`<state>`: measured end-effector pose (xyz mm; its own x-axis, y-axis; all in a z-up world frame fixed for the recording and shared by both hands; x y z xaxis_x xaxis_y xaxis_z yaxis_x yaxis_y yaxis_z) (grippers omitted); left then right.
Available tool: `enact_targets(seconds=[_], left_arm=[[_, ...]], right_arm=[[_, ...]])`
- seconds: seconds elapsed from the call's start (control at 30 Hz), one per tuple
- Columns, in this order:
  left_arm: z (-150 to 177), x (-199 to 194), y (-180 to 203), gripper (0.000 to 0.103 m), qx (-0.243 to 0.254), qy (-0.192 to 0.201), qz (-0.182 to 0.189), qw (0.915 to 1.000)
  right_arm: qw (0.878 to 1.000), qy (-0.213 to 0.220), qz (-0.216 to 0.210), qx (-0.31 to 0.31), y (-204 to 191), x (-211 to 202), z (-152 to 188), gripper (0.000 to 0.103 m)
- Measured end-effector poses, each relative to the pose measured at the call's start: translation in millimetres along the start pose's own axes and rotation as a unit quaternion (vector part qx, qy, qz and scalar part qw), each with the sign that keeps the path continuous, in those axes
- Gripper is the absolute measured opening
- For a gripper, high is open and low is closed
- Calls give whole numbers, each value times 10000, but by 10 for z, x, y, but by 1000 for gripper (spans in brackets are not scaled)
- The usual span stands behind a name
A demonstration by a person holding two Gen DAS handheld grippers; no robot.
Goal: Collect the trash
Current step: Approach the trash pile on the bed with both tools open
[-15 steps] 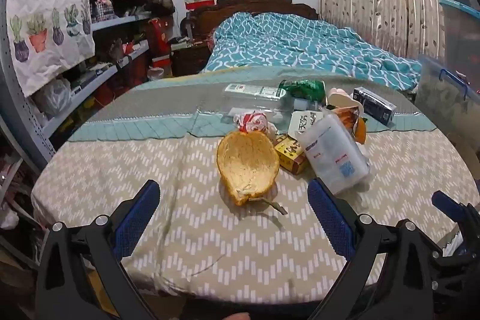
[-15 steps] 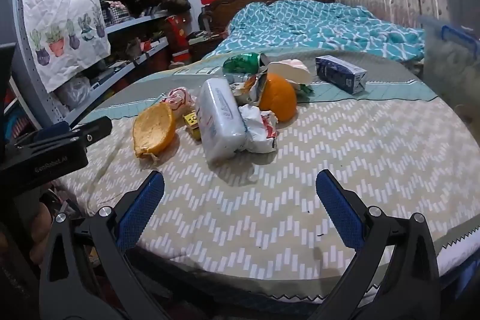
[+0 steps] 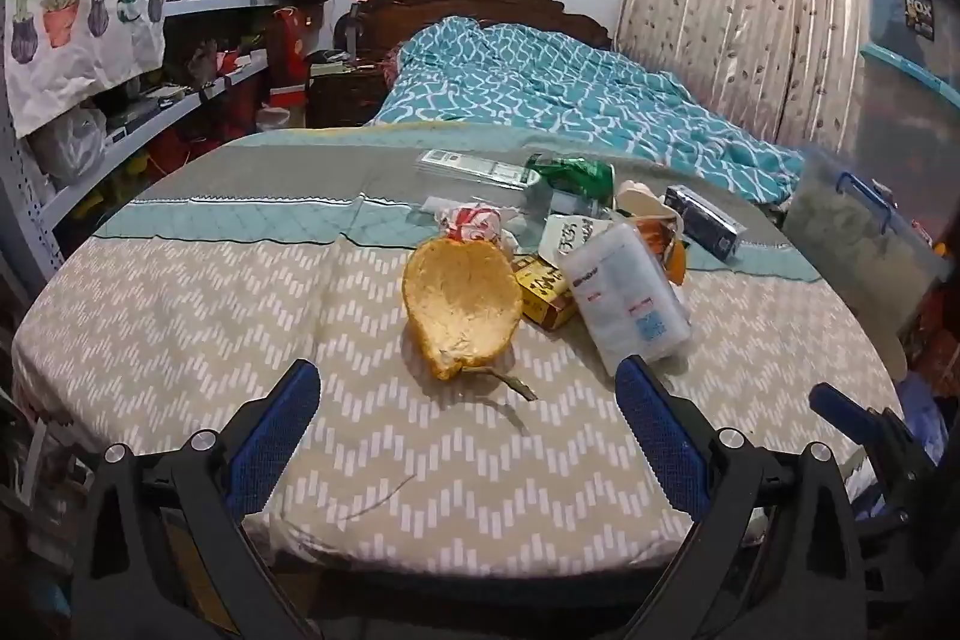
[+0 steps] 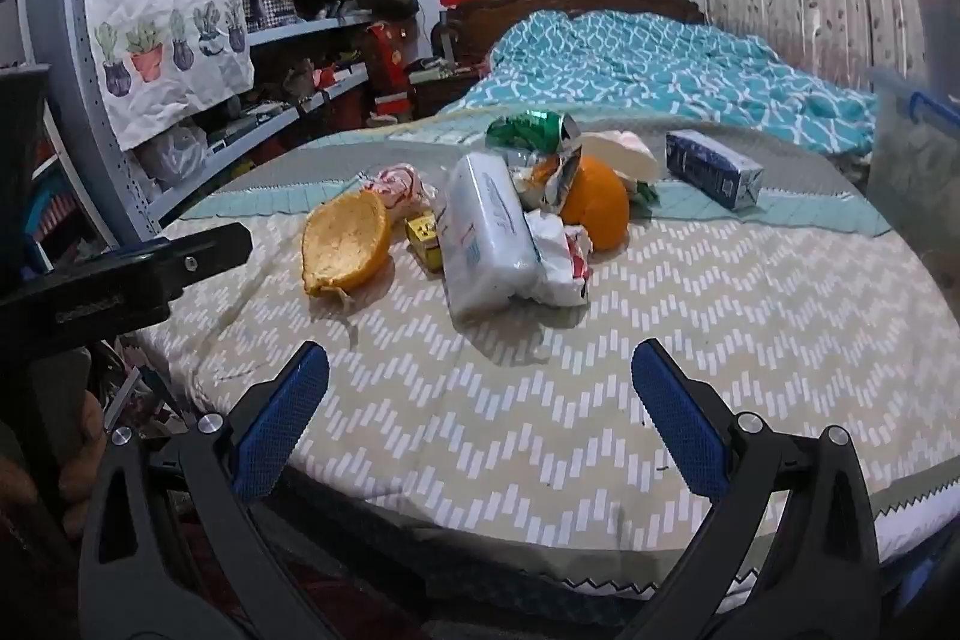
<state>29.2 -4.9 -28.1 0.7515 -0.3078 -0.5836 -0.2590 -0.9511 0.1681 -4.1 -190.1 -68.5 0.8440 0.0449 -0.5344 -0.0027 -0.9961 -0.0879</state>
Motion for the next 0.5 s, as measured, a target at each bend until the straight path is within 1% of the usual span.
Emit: enact_targets(seconds=[0.17,0.27,0.37,0.4,0.43,0.47,0.5], left_arm=[[-43,-16,-128,94,-181,36,-77,9998],[-50,49,-157,94,-202,9,-127,9997],[-52,72,-152,94,-150,7,-198,9997],[-58,68,-142,94,-105,35,-241,9996],[-66,60,-130,94,-56,81,-282,9996],[-73,52,-121,94,-15,141,-310,9994],[-106,18,-109,94,64,287,-380,9988]], right_arm=[[10000,-2,42,-82,-29,20,-19,100],[9999,31,66,-139,-51,18,-25,96],[9997,103,111,-176,-64,2,-37,89],[9996,147,149,-164,-53,-5,-42,83],[9995,218,202,-129,-29,-23,-58,77],[9991,322,279,-69,9,-48,-81,76],[9983,446,384,26,62,-79,-112,73]])
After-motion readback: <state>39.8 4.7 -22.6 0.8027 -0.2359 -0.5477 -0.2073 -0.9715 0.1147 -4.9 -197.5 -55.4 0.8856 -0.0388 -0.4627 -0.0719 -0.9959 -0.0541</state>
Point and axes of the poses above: each gripper's, at about its wrist camera, not at the fingertips, and x roughly the way its jaws point, y to its right, z to its underside, the point moved 5 cm from there along x, roughly the way its jaws point, and after that the axes turned 9 degrees about z, right-handed, at the moved point
